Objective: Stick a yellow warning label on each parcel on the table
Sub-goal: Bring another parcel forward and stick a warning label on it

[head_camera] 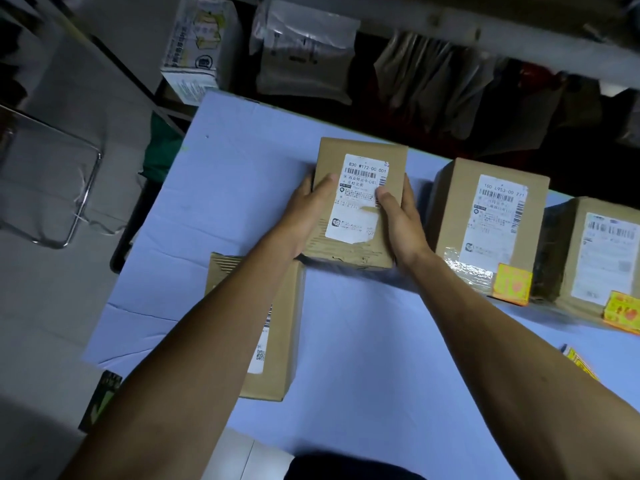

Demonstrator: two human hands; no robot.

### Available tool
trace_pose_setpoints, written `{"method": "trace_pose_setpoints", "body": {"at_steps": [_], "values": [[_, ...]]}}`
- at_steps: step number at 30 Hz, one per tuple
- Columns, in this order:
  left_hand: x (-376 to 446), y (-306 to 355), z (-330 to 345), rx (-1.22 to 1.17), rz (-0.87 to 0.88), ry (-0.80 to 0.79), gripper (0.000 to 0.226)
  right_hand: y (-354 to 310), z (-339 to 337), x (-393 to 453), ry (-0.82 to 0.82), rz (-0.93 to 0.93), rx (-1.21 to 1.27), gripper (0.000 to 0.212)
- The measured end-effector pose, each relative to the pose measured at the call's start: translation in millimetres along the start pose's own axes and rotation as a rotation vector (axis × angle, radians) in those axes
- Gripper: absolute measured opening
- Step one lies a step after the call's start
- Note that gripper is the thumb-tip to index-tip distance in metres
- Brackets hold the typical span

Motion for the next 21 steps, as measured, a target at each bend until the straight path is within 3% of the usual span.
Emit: {"method": "trace_pose_setpoints", "body": {"at_steps": [5,14,21], "values": [[-14.5,11.5,-0.6,0.003,0.013,0.047,0.035,-13.9,-0.3,-3.7,-0.017,-0.028,-0.017,0.075],[-117.3,50.5,7.4,-0.119,0.190,0.056,0.018,-43.9,-37.5,-85.5,0.022,-0.195,0.048,0.078],[-194.2,1.5,50.9,-0.070,0.214,0.017,0.019,-2.5,-98.4,-173.9,0.075,-0.229,0.058,0.067]]}}
Point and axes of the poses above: each hand's wrist, its own x-axis towards the middle knuckle, its own z-axis out of the palm, y = z × x, the point moved 9 cm from there along x, towards the middle knuckle, and after that the axes turned 5 degrees about y, right-handed, at the moved point
